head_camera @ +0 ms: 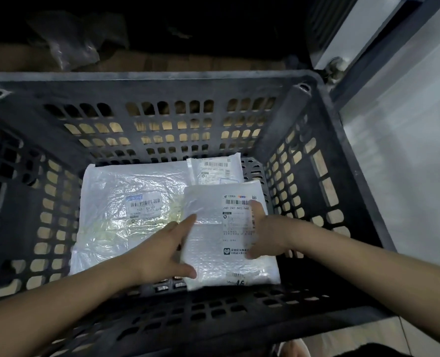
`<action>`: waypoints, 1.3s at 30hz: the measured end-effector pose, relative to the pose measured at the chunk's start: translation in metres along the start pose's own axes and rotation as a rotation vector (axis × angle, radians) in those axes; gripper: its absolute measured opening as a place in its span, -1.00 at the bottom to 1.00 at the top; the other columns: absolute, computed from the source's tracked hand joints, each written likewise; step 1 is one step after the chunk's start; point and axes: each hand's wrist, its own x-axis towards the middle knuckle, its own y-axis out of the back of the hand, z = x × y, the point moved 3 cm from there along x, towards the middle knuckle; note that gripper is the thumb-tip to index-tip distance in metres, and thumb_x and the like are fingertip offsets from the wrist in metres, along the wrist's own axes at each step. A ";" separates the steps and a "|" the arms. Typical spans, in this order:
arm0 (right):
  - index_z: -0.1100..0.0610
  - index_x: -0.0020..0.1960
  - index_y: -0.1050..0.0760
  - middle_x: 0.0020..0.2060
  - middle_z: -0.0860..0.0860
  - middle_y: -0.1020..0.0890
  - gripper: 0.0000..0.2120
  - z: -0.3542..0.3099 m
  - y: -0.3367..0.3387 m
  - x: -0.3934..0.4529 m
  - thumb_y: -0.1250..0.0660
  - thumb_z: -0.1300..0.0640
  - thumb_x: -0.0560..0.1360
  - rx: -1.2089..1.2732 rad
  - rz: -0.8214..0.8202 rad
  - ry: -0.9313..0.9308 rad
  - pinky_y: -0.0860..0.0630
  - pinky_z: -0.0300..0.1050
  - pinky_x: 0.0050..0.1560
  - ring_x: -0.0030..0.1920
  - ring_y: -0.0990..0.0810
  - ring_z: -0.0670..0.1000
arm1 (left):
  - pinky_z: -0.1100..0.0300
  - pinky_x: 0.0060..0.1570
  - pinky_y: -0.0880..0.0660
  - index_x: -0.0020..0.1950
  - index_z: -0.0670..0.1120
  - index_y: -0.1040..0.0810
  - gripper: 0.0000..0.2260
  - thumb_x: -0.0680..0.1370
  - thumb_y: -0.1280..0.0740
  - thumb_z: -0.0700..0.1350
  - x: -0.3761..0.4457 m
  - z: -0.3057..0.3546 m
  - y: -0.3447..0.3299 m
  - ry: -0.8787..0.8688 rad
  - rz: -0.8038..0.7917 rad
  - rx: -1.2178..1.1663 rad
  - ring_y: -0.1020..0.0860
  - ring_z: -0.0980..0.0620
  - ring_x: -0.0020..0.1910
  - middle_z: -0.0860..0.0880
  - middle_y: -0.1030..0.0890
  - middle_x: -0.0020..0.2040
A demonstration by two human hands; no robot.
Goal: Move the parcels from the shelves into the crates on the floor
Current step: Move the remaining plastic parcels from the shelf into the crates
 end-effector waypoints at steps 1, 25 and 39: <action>0.12 0.48 0.45 0.16 0.19 -0.50 0.07 0.003 -0.001 0.003 -0.40 -0.01 0.45 0.070 0.051 -0.003 -0.40 -0.15 -0.18 -0.04 -0.50 0.09 | 0.28 0.26 -0.31 0.54 0.12 0.16 0.00 0.35 -0.49 0.14 -0.002 0.000 0.001 0.010 0.023 -0.002 -0.36 0.08 0.20 0.05 -0.30 0.21; 0.15 0.52 0.36 0.36 0.27 -0.17 0.10 -0.081 0.002 0.085 -0.45 -0.07 0.42 0.062 0.334 0.259 -0.34 -0.01 0.26 0.32 -0.29 0.20 | 0.16 0.23 -0.36 0.52 -0.06 0.27 0.12 0.32 -0.55 0.03 -0.007 -0.049 0.044 0.446 0.166 0.287 -0.35 -0.15 0.25 -0.22 -0.17 0.30; 0.28 0.52 0.18 0.47 0.21 0.00 0.12 -0.085 0.019 0.091 -0.38 -0.31 0.35 -0.355 0.470 0.302 -0.05 0.10 0.48 0.46 -0.08 0.20 | 0.03 0.49 0.05 0.52 -0.24 0.15 0.08 0.35 -0.27 0.43 0.003 -0.039 0.066 0.384 -0.038 0.912 0.22 -0.11 0.52 -0.16 0.32 0.52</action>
